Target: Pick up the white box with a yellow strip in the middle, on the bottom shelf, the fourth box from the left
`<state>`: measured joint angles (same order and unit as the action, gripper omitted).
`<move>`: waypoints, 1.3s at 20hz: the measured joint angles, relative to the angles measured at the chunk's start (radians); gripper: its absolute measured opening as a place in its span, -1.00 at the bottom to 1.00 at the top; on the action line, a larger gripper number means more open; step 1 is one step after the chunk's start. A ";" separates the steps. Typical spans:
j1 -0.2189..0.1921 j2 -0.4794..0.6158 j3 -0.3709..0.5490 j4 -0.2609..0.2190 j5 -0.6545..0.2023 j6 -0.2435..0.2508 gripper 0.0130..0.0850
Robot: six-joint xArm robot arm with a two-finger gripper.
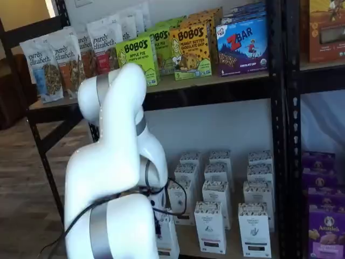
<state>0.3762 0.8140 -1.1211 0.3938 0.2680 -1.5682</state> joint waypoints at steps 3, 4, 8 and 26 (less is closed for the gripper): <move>0.008 -0.030 0.040 -0.007 -0.004 0.014 0.11; 0.010 -0.040 0.052 -0.006 -0.004 0.015 0.11; 0.024 -0.086 0.115 -0.021 -0.027 0.041 0.11; 0.022 -0.352 0.372 -0.222 -0.014 0.235 0.11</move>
<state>0.3985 0.4624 -0.7495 0.1718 0.2539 -1.3333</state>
